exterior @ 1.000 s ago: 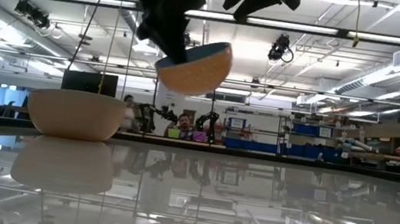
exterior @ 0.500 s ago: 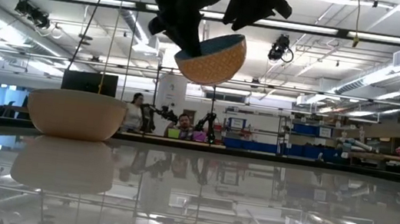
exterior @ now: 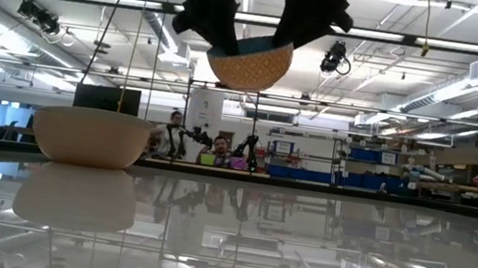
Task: Nest bowls inside each other
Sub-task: Stack the blue patterned bowl into the blue bowl
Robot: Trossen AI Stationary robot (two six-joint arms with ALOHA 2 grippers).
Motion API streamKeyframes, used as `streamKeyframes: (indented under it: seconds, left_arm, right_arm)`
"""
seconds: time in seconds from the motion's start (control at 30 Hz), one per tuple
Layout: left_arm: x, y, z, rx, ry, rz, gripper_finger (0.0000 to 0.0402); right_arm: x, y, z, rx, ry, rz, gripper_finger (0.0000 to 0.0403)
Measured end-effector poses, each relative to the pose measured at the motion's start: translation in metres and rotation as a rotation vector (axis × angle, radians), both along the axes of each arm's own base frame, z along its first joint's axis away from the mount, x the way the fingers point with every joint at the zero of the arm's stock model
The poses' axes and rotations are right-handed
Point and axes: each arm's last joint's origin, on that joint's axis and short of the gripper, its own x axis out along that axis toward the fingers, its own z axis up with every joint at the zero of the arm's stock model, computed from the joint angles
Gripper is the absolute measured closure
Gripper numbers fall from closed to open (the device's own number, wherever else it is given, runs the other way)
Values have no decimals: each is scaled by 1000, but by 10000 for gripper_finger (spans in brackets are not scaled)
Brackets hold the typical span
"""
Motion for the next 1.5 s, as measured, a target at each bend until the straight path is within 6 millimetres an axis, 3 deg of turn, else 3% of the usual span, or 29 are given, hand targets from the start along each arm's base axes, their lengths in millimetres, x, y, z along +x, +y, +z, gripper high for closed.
streamKeyframes:
  seconds: [0.13, 0.33, 0.4, 0.5, 0.57, 0.77, 0.93, 1.07, 1.3, 1.5]
  left_arm:
    - [0, 0, 4, -3, -40, 30, 389]
    - [1, -7, 4, -7, -53, 16, 389]
    - [2, -10, 5, -6, -71, 6, 389]
    - [1, -13, 8, -27, -93, 7, 389]
    - [1, -12, 10, -27, -103, 13, 384]
    - [-15, -11, 24, -40, -108, -19, 302]
    - [-61, 5, 48, -4, -40, 34, 216]
    - [-111, 12, 71, -26, -65, 111, 181]
    - [-187, 6, 98, -72, -208, 241, 180]
    - [-221, 3, 96, -42, -172, 378, 193]
  right_arm:
    - [-3, -1, -8, -39, -81, -196, 249]
    - [-1, -4, -7, -35, -109, -210, 257]
    - [0, -4, -7, -22, -105, -192, 284]
    - [0, -4, -8, -8, -94, -172, 361]
    - [1, -5, -8, -10, -90, -165, 379]
    - [5, -13, -8, 54, -75, -74, 380]
    - [28, -37, -15, 123, -175, -6, 381]
    - [57, -61, -32, 147, -302, 28, 381]
    - [114, -93, -71, 222, -356, 18, 381]
    - [170, -113, -64, 256, -500, 3, 382]
